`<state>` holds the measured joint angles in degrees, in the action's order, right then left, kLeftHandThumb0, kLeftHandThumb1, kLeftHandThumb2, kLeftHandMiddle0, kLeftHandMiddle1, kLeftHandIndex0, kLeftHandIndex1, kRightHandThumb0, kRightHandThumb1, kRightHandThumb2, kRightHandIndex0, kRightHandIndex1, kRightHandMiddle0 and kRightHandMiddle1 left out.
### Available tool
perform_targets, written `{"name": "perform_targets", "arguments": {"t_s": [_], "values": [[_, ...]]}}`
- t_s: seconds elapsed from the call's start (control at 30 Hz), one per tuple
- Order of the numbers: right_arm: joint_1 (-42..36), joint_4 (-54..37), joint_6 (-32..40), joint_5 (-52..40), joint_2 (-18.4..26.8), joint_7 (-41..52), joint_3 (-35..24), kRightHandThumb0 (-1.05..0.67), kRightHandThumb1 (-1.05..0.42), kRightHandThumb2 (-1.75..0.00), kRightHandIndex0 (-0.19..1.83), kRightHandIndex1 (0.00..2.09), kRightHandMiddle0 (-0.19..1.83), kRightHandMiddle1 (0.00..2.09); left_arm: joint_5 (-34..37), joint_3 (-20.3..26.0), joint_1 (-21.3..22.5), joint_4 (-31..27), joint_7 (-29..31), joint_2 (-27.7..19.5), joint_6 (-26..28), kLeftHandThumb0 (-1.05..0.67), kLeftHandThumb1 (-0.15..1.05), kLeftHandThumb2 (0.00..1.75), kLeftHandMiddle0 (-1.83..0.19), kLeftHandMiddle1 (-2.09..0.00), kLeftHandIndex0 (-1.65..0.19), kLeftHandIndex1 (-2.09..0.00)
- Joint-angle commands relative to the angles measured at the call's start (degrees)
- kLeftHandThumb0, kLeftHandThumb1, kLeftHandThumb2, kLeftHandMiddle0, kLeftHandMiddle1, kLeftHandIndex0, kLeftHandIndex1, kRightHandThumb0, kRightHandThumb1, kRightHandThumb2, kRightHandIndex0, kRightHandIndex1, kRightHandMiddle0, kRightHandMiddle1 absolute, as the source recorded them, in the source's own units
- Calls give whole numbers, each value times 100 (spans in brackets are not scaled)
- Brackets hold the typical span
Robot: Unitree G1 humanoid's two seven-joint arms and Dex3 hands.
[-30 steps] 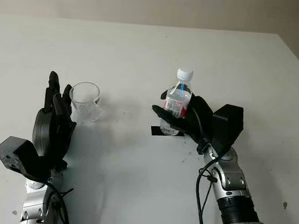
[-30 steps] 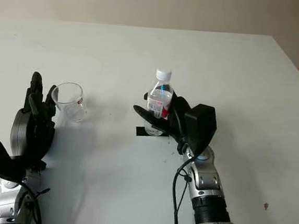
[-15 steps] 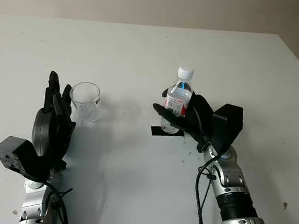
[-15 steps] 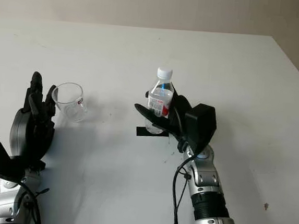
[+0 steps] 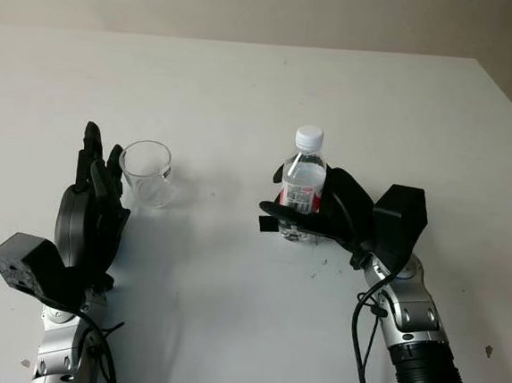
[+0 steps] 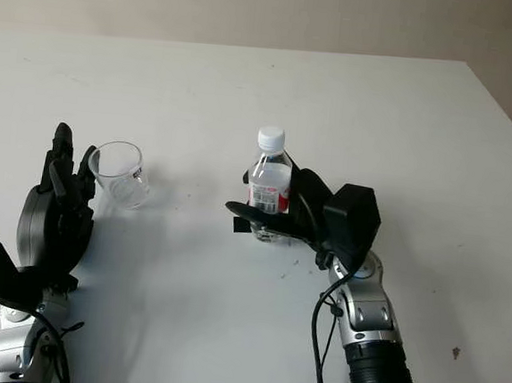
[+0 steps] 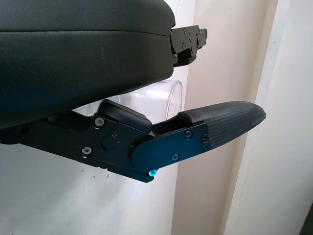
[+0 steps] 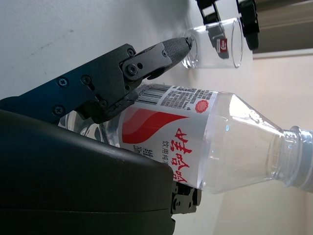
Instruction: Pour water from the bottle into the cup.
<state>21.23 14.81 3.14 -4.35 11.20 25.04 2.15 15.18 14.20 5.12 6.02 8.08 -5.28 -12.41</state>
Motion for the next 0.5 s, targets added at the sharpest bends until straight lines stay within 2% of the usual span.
{"name": "perform_targets", "arguments": {"t_s": [0.0, 0.07, 0.1, 0.2, 0.23, 0.33, 0.4, 0.47], "values": [[-68, 125, -113, 89, 93, -59, -1, -42, -98, -5, -14, 207, -17, 203, 3, 18, -35, -38, 17, -30, -13, -87, 105, 76, 19, -31, 12, 0], [-54, 336, -242, 215, 125, -127, 15, -45, -96, -5, -18, 190, -19, 186, 4, 19, -38, -46, 7, -22, -7, -87, 105, 76, 19, -30, 12, 0], [-47, 447, -315, 290, 146, -166, 27, -49, -94, -5, -19, 167, -19, 164, 8, 22, -36, -35, 12, -25, -13, -87, 105, 75, 19, -31, 12, 0], [-32, 738, -483, 447, 188, -256, 42, -56, -94, -5, -17, 118, -17, 117, 9, 28, -33, -19, 42, -43, -30, -87, 105, 75, 19, -31, 12, 0], [-27, 837, -548, 478, 192, -281, 40, -58, -93, -5, -13, 93, -13, 94, 6, 30, -31, -12, 52, -49, -41, -87, 105, 75, 19, -31, 12, 0], [-22, 1155, -788, 538, 164, -414, 14, -64, -93, -5, 0, 34, -1, 45, -2, 29, -24, -19, 66, -60, -23, -88, 105, 76, 19, -31, 12, 0], [-17, 1348, -953, 526, 137, -485, -12, -67, -92, -5, -3, 16, -3, 29, 10, 38, -17, -16, 62, -53, -9, -88, 105, 76, 19, -31, 12, 0], [10, 1558, -1131, 473, 124, -480, -40, -69, -92, -5, -11, 7, -10, 19, 10, 44, -12, -7, 62, -54, -9, -87, 105, 76, 19, -31, 12, 0]]}}
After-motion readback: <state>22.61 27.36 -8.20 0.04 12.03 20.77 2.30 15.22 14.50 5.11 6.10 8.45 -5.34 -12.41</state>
